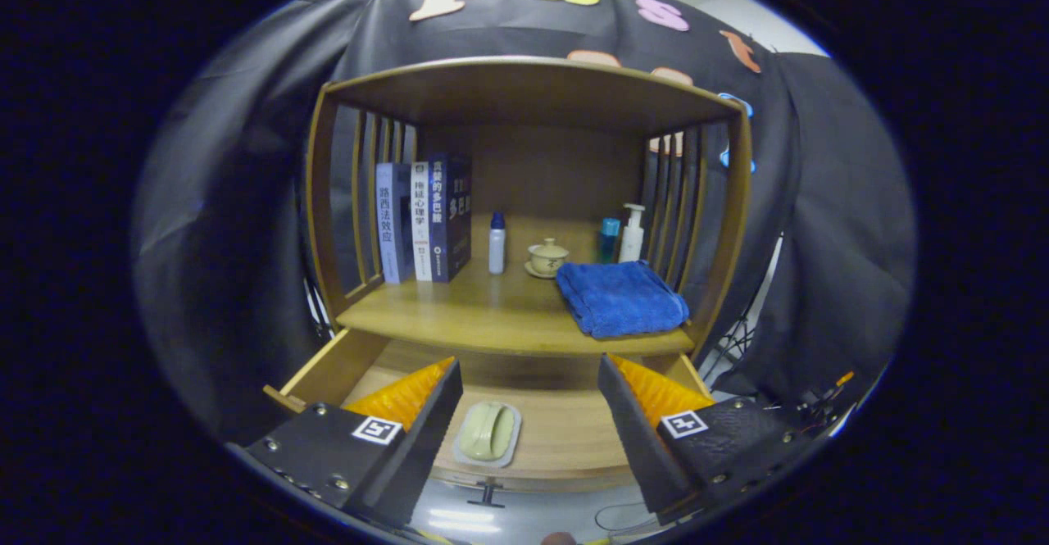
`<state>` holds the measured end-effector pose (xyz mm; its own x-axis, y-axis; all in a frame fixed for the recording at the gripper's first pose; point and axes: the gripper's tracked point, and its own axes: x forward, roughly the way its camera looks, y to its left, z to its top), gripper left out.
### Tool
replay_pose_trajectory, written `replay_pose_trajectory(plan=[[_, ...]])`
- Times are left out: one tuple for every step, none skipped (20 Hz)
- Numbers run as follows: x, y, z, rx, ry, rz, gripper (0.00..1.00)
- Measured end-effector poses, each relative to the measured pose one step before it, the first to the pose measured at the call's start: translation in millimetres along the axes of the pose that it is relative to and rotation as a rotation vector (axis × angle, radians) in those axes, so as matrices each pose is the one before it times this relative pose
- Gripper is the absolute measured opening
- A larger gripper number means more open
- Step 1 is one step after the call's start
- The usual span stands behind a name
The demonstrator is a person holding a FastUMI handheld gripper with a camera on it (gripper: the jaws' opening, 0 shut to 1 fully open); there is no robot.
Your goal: Pull open the drawer, take out the items inside it, and place them on the countertop above the cabinet.
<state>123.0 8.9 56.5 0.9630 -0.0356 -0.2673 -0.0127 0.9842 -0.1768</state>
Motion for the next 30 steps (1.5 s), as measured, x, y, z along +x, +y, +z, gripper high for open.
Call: replay_pose_trajectory(plan=[[8.99, 5.84, -1.14, -0.01832, 0.03526, 0.00475, 0.99], [7.81, -0.59, -2.82, -0.03279, 0.02680, -0.00975, 0.99], [8.44, 4.43, -2.72, -0.04123, 0.03189, 0.00662, 0.99], [8.85, 9.79, -9.18, -0.00137, 0.04725, 0.02808, 0.98], [8.16, 7.60, -8.93, 0.00185, 0.04822, 0.01161, 0.98], [12.45, 3.37, -6.93, -0.01381, 0.04263, 0.00057, 0.98], [9.21, 1.82, -7.19, -0.01931, 0.03500, -0.00588, 0.98], [6.65, 5.53, -6.74, -0.01061, 0.03457, 0.00773, 1.00], [7.60, 6.01, -6.66, 0.00786, 0.03123, 0.00891, 0.99], [7.21, 3.29, -8.42, 0.02008, 0.03430, 0.01093, 0.99], [6.06, 1.72, -7.34, 0.02058, 0.03096, 0.00572, 0.99], [7.60, -0.14, -6.95, 0.01411, 0.02625, -0.00234, 0.99], [6.43, -1.88, -4.53, 0.00770, 0.02177, -0.01090, 0.99], [7.73, -1.44, -4.14, 0.00763, 0.01425, -0.00720, 0.99], [6.85, -1.59, -3.91, 0.01569, 0.01681, -0.00538, 0.99], [4.76, -2.16, -5.06, 0.02215, 0.01842, -0.00186, 0.99], [3.60, -0.41, -3.97, 0.02821, 0.01631, 0.00518, 0.99], [3.85, -0.35, -4.39, 0.02876, 0.01814, 0.01121, 0.99], [3.92, -0.01, -2.66, 0.02375, 0.01418, 0.01025, 0.99], [6.07, 0.18, -1.92, 0.02217, 0.01065, 0.00645, 0.99], [4.57, 1.77, -1.25, 0.01925, 0.00351, 0.00895, 0.97], [1.55, 0.52, -1.45, 0.01959, 0.00692, 0.00428, 0.87], [2.98, 3.27, -2.93, 0.02099, 0.01064, 0.01895, 0.77], [2.05, 7.15, -3.29, 0.02544, 0.01200, 0.03517, 0.70], [3.25, 4.29, -4.42, 0.03596, 0.02214, 0.02160, 0.54], [4.63, -0.17, -7.16, 0.03361, 0.02635, 0.00871, 0.38], [0.18, 3.85, 2.13, 0.03105, -0.00956, 0.02184, 0.22], [-0.54, 2.76, 0.06, 0.00872, -0.00304, 0.01912, 0.16], [1.89, 1.10, -0.05, -0.00247, -0.00322, 0.02457, 0.15], [-4.28, 2.12, 1.14, 0.00427, -0.01721, 0.01552, 0.09]])
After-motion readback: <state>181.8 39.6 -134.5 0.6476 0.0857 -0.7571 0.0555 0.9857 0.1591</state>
